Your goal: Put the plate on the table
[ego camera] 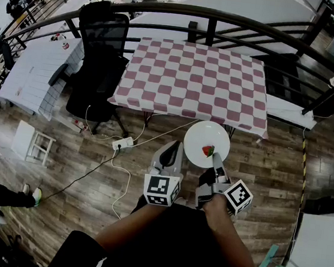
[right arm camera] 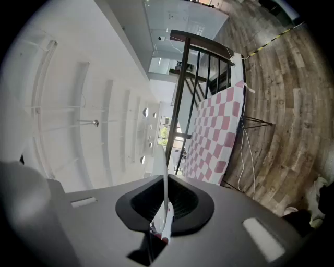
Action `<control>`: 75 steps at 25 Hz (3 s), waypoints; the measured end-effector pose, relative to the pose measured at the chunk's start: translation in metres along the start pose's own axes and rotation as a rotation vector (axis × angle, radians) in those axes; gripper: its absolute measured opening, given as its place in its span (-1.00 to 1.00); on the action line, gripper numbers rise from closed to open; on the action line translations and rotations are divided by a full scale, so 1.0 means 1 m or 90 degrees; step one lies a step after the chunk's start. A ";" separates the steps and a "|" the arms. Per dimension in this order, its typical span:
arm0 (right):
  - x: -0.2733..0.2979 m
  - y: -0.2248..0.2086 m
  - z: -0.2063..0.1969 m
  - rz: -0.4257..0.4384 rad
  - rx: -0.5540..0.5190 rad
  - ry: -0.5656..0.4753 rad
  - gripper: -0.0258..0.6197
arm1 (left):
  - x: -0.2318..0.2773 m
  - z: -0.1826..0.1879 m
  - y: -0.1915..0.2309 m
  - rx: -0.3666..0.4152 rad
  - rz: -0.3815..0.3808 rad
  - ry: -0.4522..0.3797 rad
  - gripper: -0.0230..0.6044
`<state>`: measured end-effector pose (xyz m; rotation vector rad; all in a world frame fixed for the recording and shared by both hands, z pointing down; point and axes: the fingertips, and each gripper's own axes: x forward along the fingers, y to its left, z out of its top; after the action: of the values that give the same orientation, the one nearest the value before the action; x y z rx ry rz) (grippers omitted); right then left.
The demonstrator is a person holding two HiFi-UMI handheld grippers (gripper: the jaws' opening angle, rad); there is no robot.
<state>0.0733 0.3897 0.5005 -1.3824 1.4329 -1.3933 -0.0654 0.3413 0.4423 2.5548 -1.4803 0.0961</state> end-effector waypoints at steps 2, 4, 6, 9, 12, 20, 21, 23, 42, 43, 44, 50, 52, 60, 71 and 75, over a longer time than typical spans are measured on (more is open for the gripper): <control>0.000 0.000 0.002 0.000 -0.004 0.000 -0.87 | 0.000 -0.001 0.000 0.001 0.005 -0.001 -0.90; 0.000 0.002 0.005 0.004 -0.011 -0.004 -0.87 | 0.001 -0.003 0.002 0.001 0.010 0.001 -0.90; 0.002 0.008 0.009 0.020 -0.016 -0.007 -0.87 | 0.002 -0.005 0.008 0.000 0.018 0.005 -0.90; 0.009 0.017 0.015 0.052 -0.016 -0.015 -0.87 | 0.005 -0.006 0.018 -0.001 0.030 0.009 -0.90; 0.019 0.011 0.023 0.038 -0.017 -0.022 -0.87 | 0.015 -0.009 0.025 -0.002 0.033 0.014 -0.90; 0.063 -0.007 0.052 -0.017 -0.020 -0.039 -0.87 | 0.081 -0.007 0.041 -0.003 0.007 0.020 -0.90; 0.071 -0.006 0.056 -0.019 -0.016 -0.043 -0.87 | 0.091 -0.004 0.043 -0.001 0.002 0.019 -0.90; 0.091 -0.004 0.063 -0.022 -0.010 -0.048 -0.87 | 0.112 0.000 0.049 0.004 -0.006 0.017 -0.90; 0.335 0.028 0.102 -0.047 0.028 -0.075 -0.87 | 0.313 0.048 0.177 -0.022 -0.060 0.048 -0.90; 0.345 0.028 0.103 -0.046 0.032 -0.080 -0.87 | 0.322 0.050 0.184 -0.026 -0.063 0.050 -0.90; 0.354 0.028 0.104 -0.044 0.036 -0.085 -0.87 | 0.331 0.052 0.190 -0.027 -0.067 0.051 -0.90; 0.393 0.024 0.113 -0.051 0.021 -0.092 -0.87 | 0.367 0.057 0.211 -0.013 -0.084 0.035 -0.90; 0.402 0.023 0.113 -0.050 0.024 -0.089 -0.87 | 0.374 0.056 0.216 -0.013 -0.084 0.034 -0.90; 0.433 0.012 0.119 -0.072 0.027 -0.053 -0.87 | 0.403 0.054 0.211 -0.017 -0.100 0.043 -0.90; 0.495 -0.007 0.158 -0.035 -0.005 -0.016 -0.87 | 0.465 0.066 0.209 0.004 -0.079 0.032 -0.90; 0.509 -0.016 0.167 -0.007 -0.004 -0.003 -0.87 | 0.479 0.060 0.209 0.004 -0.071 0.047 -0.90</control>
<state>0.1407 -0.1359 0.5815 -1.3994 1.4301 -1.3933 -0.0084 -0.1800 0.4822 2.6023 -1.3115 0.1762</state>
